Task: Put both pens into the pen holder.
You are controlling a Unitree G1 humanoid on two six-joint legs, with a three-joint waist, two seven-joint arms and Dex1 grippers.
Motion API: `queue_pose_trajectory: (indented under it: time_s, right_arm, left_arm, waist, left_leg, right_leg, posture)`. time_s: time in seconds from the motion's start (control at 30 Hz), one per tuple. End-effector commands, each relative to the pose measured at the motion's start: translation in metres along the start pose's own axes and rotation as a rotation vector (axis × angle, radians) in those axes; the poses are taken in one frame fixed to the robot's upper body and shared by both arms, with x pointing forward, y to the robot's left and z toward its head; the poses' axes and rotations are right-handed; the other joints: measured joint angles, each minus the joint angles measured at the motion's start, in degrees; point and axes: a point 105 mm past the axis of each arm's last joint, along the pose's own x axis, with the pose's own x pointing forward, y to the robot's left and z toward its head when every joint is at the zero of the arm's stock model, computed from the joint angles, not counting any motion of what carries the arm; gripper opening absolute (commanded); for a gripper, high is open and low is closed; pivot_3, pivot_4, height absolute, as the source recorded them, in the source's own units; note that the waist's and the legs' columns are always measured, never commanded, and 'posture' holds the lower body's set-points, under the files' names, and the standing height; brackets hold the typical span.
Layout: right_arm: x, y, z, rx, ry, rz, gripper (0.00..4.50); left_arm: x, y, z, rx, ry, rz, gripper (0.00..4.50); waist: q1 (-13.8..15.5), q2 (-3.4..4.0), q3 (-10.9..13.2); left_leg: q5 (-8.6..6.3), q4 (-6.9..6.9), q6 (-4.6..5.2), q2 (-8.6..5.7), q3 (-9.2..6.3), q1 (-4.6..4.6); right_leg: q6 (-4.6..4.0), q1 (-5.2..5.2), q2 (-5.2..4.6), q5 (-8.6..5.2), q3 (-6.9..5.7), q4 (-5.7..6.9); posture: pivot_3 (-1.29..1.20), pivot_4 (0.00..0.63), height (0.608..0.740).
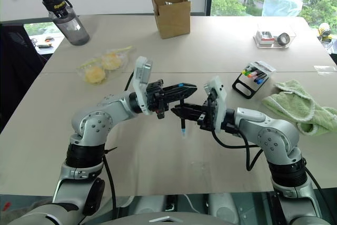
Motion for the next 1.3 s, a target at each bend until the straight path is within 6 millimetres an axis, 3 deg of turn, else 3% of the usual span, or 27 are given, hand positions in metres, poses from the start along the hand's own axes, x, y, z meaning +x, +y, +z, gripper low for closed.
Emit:
queue_pose_trajectory:
  time_s: [0.03, 0.1, 0.23, 0.4, 0.5, 0.6, 0.77, 1.03, 1.3]
  right_arm:
    - [0.004, 0.018, 0.004, -0.061, -0.008, 0.075, 0.06]
    - [0.003, 0.014, 0.000, -0.089, 0.003, 0.045, 0.06]
    - [-0.003, -0.002, 0.003, -0.179, -0.028, -0.055, 0.06]
    - [-0.052, -0.044, 0.040, -0.562, -0.102, -0.328, 0.06]
    - [-0.073, -0.060, 0.048, -0.799, -0.050, -0.447, 0.06]
    - [-0.082, -0.071, 0.063, -1.092, -0.103, -0.591, 0.06]
    - [-0.087, -0.071, 0.061, -1.433, -0.106, -0.606, 0.06]
    - [-0.105, -0.091, 0.066, -1.588, -0.123, -0.683, 0.06]
    - [-0.109, -0.104, 0.072, -1.484, -0.229, -0.753, 0.06]
  left_arm:
    - [0.001, -0.007, 0.009, 0.034, -0.034, -0.022, 0.98]
    - [0.001, -0.004, 0.011, 0.050, -0.032, 0.000, 1.65]
    - [-0.003, -0.002, 0.012, 0.079, -0.016, 0.014, 3.52]
    - [-0.016, 0.005, 0.028, 0.180, 0.022, 0.075, 3.52]
    - [-0.017, 0.005, 0.043, 0.234, 0.002, 0.096, 3.52]
    - [-0.011, 0.005, 0.033, 0.284, 0.071, 0.102, 3.52]
    - [-0.007, 0.010, 0.013, 0.370, 0.195, 0.135, 3.52]
    - [-0.010, 0.012, 0.006, 0.451, 0.295, 0.138, 3.52]
    - [-0.011, 0.013, 0.005, 0.457, 0.297, 0.145, 3.52]
  waist:
    - [0.00, 0.00, 0.00]
    - [-0.01, 0.00, 0.00]
    - [0.01, 0.00, 0.00]
    - [0.15, -0.04, 0.07]
    - [0.25, -0.14, 0.14]
    - [-0.06, -0.14, 0.14]
    - [-0.08, -0.12, 0.16]
    - [-0.09, -0.10, 0.20]
    - [-0.10, -0.08, 0.22]
  left_leg:
    - [-0.01, 0.00, 0.01, 0.00, 0.00, 0.00]
    - [-0.02, 0.00, 0.04, 0.00, 0.00, 0.00]
    - [-0.03, 0.00, 0.06, -0.01, 0.00, -0.01]
    - [-0.01, 0.00, 0.02, -0.04, 0.01, -0.01]
    - [0.01, 0.01, -0.01, -0.06, 0.02, -0.05]
    - [0.02, -0.03, -0.04, -0.05, 0.03, -0.01]
    - [0.05, -0.11, -0.08, -0.02, 0.07, -0.04]
    - [0.10, -0.06, -0.17, -0.01, 0.17, 0.03]
    - [0.11, -0.05, -0.18, 0.02, 0.17, 0.03]
  right_leg:
    - [0.00, 0.00, 0.00, 0.00, 0.00, 0.00]
    - [0.00, -0.01, 0.00, 0.00, 0.00, 0.00]
    - [0.00, -0.01, 0.03, 0.00, 0.00, 0.00]
    - [0.02, -0.01, 0.08, -0.01, 0.00, -0.03]
    - [0.02, -0.02, 0.08, -0.01, -0.01, -0.05]
    - [0.03, -0.01, 0.09, -0.02, 0.01, -0.05]
    - [0.03, -0.16, 0.09, -0.02, 0.10, -0.02]
    - [0.01, -0.15, -0.02, -0.01, 0.17, 0.06]
    - [0.01, -0.15, -0.06, -0.01, 0.19, 0.06]
  posture:
    - [0.00, 0.150, 0.736]
    - [0.00, 0.150, 0.736]
    - [0.00, 0.150, 0.736]
    - [0.00, 0.150, 0.736]
    - [0.00, 0.150, 0.736]
    - [0.00, 0.150, 0.736]
    - [0.00, 0.150, 0.736]
    - [0.00, 0.150, 0.736]
    - [0.00, 0.150, 0.736]
